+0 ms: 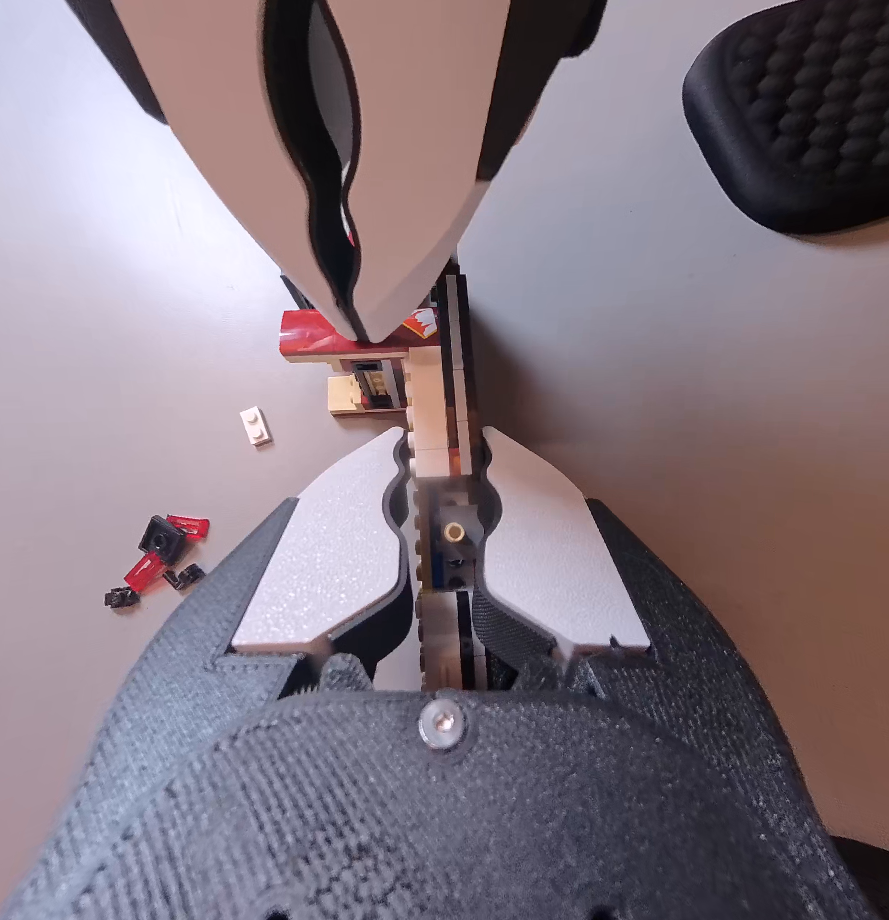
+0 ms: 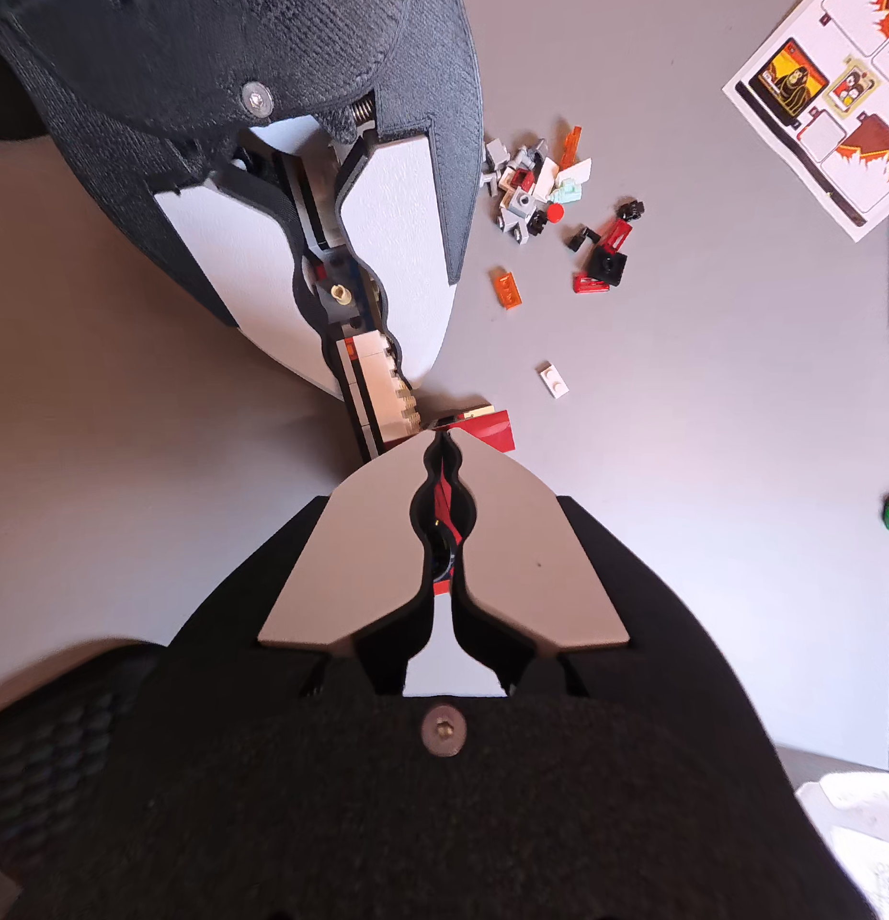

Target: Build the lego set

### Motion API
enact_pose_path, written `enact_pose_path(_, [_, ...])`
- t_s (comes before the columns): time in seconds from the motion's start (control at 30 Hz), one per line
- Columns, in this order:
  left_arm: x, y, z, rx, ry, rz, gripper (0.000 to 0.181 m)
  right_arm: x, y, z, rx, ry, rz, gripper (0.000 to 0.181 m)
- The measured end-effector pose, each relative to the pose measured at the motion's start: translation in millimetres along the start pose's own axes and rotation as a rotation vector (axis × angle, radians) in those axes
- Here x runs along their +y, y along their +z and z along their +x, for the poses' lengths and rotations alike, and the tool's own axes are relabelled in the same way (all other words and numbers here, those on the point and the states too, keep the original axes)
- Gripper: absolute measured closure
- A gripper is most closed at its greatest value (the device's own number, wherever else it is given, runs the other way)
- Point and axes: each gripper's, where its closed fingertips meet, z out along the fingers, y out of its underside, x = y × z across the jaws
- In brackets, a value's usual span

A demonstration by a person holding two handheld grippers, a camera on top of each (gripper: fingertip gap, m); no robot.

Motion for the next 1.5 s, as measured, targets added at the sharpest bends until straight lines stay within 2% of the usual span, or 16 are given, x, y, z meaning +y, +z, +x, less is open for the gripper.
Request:
enact_pose_path(0.57, [0,0,0,-0.006,0.024,-0.006,0.157,0,1,0,-0.062,0.064,-0.026,0.181])
enact_pose_path(0.83, [0,0,0,-0.002,0.017,0.001,0.157,0,1,0,-0.038,0.052,-0.016,0.181])
enact_pose_path(0.9, [0,0,0,-0.004,0.014,0.003,0.157,0,0,-1,-0.01,0.024,0.002,0.181])
enact_pose_path(1.0, [0,0,0,-0.003,0.01,0.005,0.157,-2,-1,-10,-0.045,0.05,0.067,0.181])
enact_pose_path(1.27, [0,1,0,-0.002,0.007,0.008,0.157,3,-1,-14,-0.053,0.077,0.087,0.181])
enact_pose_path(1.5, [0,1,0,-0.008,0.013,0.003,0.157,4,-1,-14,-0.045,0.06,0.038,0.181])
